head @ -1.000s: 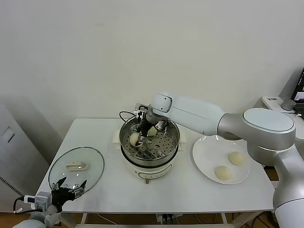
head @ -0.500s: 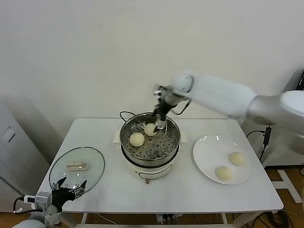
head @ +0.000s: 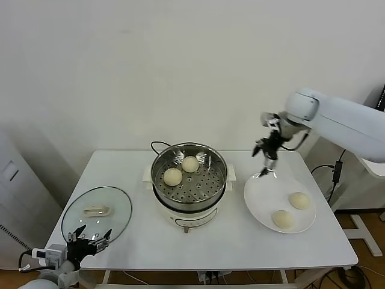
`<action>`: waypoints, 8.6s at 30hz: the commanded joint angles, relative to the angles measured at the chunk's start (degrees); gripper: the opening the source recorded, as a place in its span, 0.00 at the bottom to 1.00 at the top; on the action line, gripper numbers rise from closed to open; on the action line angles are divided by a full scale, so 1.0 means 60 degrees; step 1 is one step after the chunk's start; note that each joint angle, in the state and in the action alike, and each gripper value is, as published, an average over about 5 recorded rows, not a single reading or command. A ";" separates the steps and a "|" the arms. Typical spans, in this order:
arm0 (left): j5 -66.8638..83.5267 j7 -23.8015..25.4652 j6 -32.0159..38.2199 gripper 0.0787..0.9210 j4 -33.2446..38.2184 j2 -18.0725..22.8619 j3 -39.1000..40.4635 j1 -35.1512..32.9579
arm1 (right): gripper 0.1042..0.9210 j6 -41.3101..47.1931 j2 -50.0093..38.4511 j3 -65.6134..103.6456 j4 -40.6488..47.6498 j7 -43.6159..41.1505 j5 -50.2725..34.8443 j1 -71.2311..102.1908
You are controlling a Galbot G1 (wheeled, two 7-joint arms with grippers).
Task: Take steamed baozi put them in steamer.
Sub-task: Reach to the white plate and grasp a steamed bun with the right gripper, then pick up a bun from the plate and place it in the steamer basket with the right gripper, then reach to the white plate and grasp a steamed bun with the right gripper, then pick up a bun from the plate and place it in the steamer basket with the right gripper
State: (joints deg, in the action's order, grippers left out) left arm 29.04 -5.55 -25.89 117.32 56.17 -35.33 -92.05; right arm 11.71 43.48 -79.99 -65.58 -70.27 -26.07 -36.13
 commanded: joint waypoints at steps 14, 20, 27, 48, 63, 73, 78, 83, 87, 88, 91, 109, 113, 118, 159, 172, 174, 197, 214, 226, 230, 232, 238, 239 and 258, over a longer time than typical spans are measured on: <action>-0.0141 0.0008 -0.0039 0.88 0.0030 0.0044 0.0013 -0.0022 | 0.88 -0.1808 -0.0735 0.2590 0.1242 -0.0402 0.2780 0.4032; -0.0157 0.0013 -0.0046 0.88 0.0030 0.0057 0.0028 -0.0030 | 0.88 -0.1971 -0.0522 0.2924 0.1549 -0.0357 0.2994 0.4465; -0.0166 0.0021 -0.0042 0.88 0.0049 0.0071 0.0032 -0.0057 | 0.88 -0.2101 -0.0215 0.3247 0.1807 -0.0242 0.3160 0.4827; -0.0179 0.0028 -0.0045 0.88 0.0044 0.0058 0.0021 -0.0092 | 0.62 -0.1982 0.0122 0.3871 0.2212 -0.0449 0.3715 0.5265; -0.0176 0.0015 -0.0095 0.88 0.0079 -0.0057 -0.0008 -0.0092 | 0.44 -0.2362 -0.0415 0.3249 0.0995 -0.0859 0.3135 0.2612; -0.0176 0.0019 -0.0069 0.88 0.0078 -0.0104 0.0016 -0.0112 | 0.44 -0.4435 0.1412 0.3566 0.0841 -0.1163 0.2491 0.0388; -0.0175 0.0022 -0.0049 0.88 0.0125 -0.0104 0.0011 -0.0167 | 0.44 -0.5708 0.2425 0.3731 0.0575 -0.1147 0.2676 0.0185; -0.0178 0.0022 -0.0045 0.88 0.0123 -0.0069 0.0042 -0.0150 | 0.44 -0.6722 0.3376 0.3814 0.0161 -0.0950 0.2877 0.0421; -0.0205 0.0023 -0.0050 0.88 0.0131 -0.0013 0.0085 -0.0139 | 0.44 -0.7816 0.4034 0.3903 -0.0073 -0.0841 0.3431 0.0748; -0.0220 0.0023 -0.0050 0.88 0.0136 0.0000 0.0095 -0.0138 | 0.44 -0.8087 0.4175 0.3933 -0.0108 -0.0839 0.3596 0.0842; -0.0268 0.0025 -0.0051 0.88 0.0146 0.0026 0.0112 -0.0144 | 0.44 -0.8727 0.4448 0.3924 -0.0299 -0.0847 0.4028 0.1108; -0.0299 0.0023 -0.0063 0.88 0.0107 -0.0019 0.0114 -0.0117 | 0.44 -0.9629 0.4625 0.3716 -0.1174 -0.1054 0.5915 0.2461; -0.0297 0.0022 -0.0061 0.88 0.0108 -0.0021 0.0110 -0.0114 | 0.45 -0.9621 0.4683 0.3767 -0.1121 -0.1116 0.6348 0.2713; -0.0292 0.0023 -0.0040 0.88 0.0105 -0.0028 0.0077 -0.0154 | 0.44 -0.9615 0.4748 0.3906 -0.1050 -0.1157 0.6779 0.3069; -0.0186 0.0022 0.0036 0.88 0.0074 -0.0142 -0.0052 -0.0191 | 0.88 -0.5665 0.2064 0.5746 0.5169 -0.2202 0.5488 0.1665; -0.0066 0.0015 0.0026 0.88 0.0031 -0.0267 -0.0113 -0.0165 | 0.88 -0.5705 0.1225 0.6179 0.5727 -0.2055 0.6092 0.3118; -0.0066 0.0015 0.0026 0.88 0.0026 -0.0268 -0.0113 -0.0166 | 0.88 -0.5694 0.1181 0.6305 0.5733 -0.1936 0.6225 0.3442; -0.0070 0.0020 0.0040 0.88 -0.0015 -0.0267 -0.0083 -0.0180 | 0.88 -0.5859 0.1473 0.8269 0.6290 -0.0623 0.8006 0.5517; -0.0091 0.0021 0.0059 0.88 -0.0041 -0.0216 -0.0061 -0.0224 | 0.88 -0.5859 0.1810 0.9205 0.6822 -0.0203 0.9287 0.5946; -0.0118 0.0022 0.0066 0.88 -0.0073 -0.0230 -0.0022 -0.0184 | 0.70 -0.5684 0.1931 0.9813 0.7093 -0.0195 0.9409 0.6048; -0.0124 0.0021 0.0057 0.88 -0.0072 -0.0219 -0.0009 -0.0177 | 0.57 -0.5632 0.1962 0.9797 0.7080 -0.0278 0.9288 0.5984; -0.0126 0.0019 0.0049 0.88 -0.0063 -0.0213 -0.0007 -0.0173 | 0.50 -0.5604 0.1957 0.9697 0.7038 -0.0334 0.9222 0.5924; -0.0132 0.0010 0.0018 0.88 -0.0017 -0.0214 -0.0069 -0.0240 | 0.39 -0.5453 0.1657 0.8763 0.6361 -0.0518 0.8375 0.5601; -0.0139 0.0008 0.0014 0.88 -0.0014 -0.0212 -0.0079 -0.0257 | 0.39 -0.5370 0.1551 0.8454 0.6128 -0.0561 0.8076 0.5492; -0.0293 0.0001 -0.0003 0.88 0.0156 -0.0122 -0.0089 -0.0343 | 0.39 -0.0444 -0.0166 0.0263 0.0126 -0.0200 0.0171 -0.0600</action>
State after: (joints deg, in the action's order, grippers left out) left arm 27.42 -5.52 -25.86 118.02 55.35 -35.89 -94.05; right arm -6.27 45.40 -54.68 -48.66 -72.94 -1.15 -20.48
